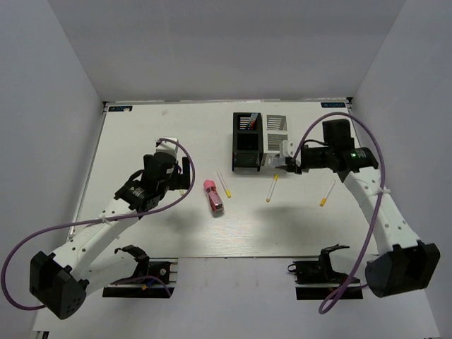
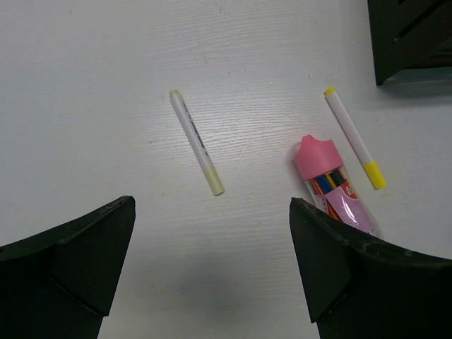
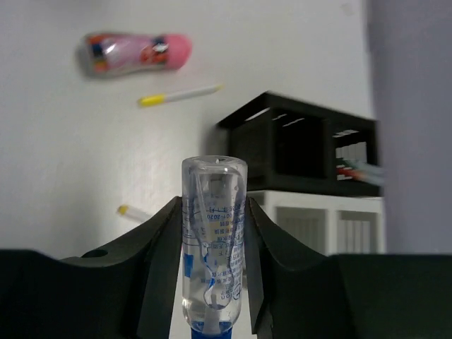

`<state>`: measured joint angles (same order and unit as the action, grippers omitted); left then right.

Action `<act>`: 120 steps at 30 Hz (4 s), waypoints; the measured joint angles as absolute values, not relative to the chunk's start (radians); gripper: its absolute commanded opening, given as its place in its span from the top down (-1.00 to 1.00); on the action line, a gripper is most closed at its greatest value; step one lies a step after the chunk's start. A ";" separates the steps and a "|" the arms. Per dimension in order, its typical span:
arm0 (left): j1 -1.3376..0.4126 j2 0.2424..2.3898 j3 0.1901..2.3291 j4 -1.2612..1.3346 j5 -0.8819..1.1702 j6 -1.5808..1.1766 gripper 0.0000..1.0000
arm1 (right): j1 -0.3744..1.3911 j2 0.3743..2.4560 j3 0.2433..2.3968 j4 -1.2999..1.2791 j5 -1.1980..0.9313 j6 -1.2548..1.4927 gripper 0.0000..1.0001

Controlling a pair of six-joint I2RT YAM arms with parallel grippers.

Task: Sort the stationery into containers
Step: Pick up the stationery from the center of the board, then place the stationery in the storage box, then pick up the stationery from the center of the board.

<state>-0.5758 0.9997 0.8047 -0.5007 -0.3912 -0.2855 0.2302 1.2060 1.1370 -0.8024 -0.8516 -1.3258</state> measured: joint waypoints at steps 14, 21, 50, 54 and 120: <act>-0.576 0.976 0.784 -0.485 -0.327 -0.266 -0.99 | 0.178 1.497 1.271 -0.038 -0.926 -0.730 0.96; -0.576 0.977 0.784 -0.485 -0.325 -0.258 -0.99 | 0.125 1.767 1.481 0.146 -1.052 -0.588 0.96; -0.576 1.042 0.782 -0.467 -0.275 -0.244 -0.99 | 0.042 2.247 1.617 0.974 -1.261 0.177 0.16; -0.576 1.066 0.782 -0.462 -0.244 -0.244 -0.99 | 0.042 2.247 1.593 1.018 -1.271 0.207 -0.08; -0.679 1.748 1.088 -0.574 -0.162 -0.695 1.00 | -0.137 0.799 0.624 -0.185 -1.072 -0.384 0.34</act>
